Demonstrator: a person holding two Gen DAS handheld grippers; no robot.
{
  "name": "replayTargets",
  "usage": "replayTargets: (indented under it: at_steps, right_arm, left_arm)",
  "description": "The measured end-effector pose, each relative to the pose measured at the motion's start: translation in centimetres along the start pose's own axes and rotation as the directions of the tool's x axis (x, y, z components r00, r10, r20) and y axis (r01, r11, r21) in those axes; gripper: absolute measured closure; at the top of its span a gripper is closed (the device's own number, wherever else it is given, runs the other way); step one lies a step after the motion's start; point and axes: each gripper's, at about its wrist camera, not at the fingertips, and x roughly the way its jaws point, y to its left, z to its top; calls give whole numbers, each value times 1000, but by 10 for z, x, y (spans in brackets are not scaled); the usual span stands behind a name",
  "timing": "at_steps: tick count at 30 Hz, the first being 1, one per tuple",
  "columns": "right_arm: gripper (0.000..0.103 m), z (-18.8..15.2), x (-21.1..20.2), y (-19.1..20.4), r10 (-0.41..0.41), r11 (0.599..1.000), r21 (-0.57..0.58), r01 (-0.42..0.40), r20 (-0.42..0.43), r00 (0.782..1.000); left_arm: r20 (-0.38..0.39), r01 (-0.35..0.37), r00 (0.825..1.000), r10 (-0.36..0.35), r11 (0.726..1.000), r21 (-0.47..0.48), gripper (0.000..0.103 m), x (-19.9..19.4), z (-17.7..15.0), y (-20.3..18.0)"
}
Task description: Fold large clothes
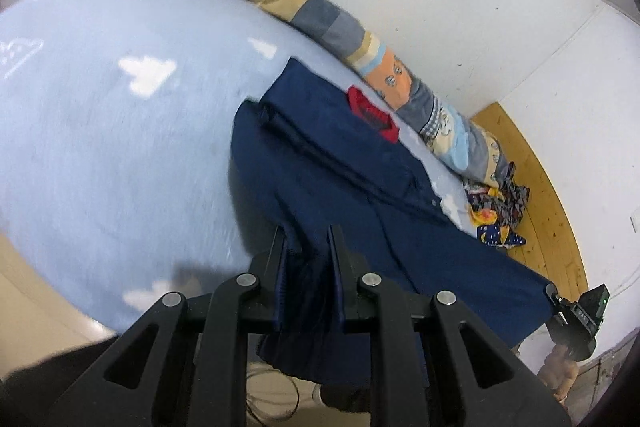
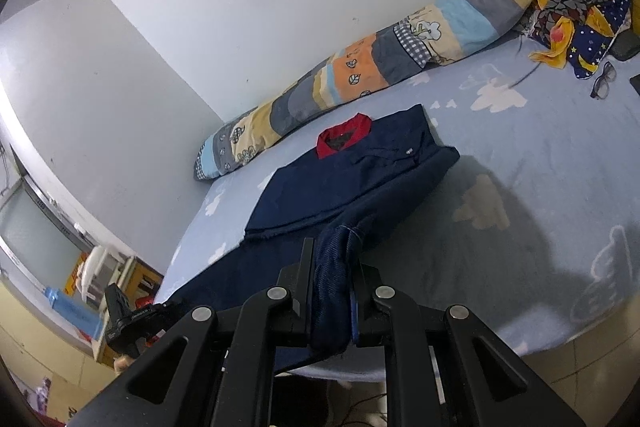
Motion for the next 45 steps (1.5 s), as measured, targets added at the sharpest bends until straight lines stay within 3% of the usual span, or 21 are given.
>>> replayTargets:
  at_steps: [9,18,24,29,32,33,36,38,40,42,45]
  right_arm:
    - [90,38,12,22,28,999,-39,-27,37,999]
    - [90,107,57,18,14,1000,-16,-13,55,998]
    - [90,180,138,3,-9,1000,-4,10,39,999]
    - [90,245,229,-19,-44,998,45,43,9,999]
    - [90,278,286,-34,-80,994,73,81,-26,997]
    - [90,288,311,-41,-113,990,73,117,-49,992]
    - [90,295,363,-66,-217,968,102,229,-112,970]
    - [88,286,399,-102,-288,933,170,318,-176,941]
    - [80,273,420,-132,-312,900,242,363,-225,923]
    - [72,263,425,-148,-286,891,290,348,-236,929]
    - [61,255,412,-152,-256,908,292,300,-181,950]
  left_arm:
    - [80,25,996,-30,998,62,88,11,59,-35]
    - [128,10,992,-20,997,76,91,55,144,-60]
    - [141,-50,989,43,998,47,91,130,216,-56]
    - [83,-19,996,20,1000,-20,91,193,241,-36]
    - [105,-59,993,62,998,-30,91,226,266,-27]
    - [79,-101,991,103,994,-29,91,243,277,-23]
    - [45,-160,986,162,986,-44,91,271,292,-14]
    - [80,-263,962,263,965,-10,91,280,298,-13]
    - [85,-288,955,285,957,25,91,284,298,-13]
    - [82,-274,960,267,959,77,91,282,291,-17]
    - [57,-269,963,263,950,159,90,286,280,-23]
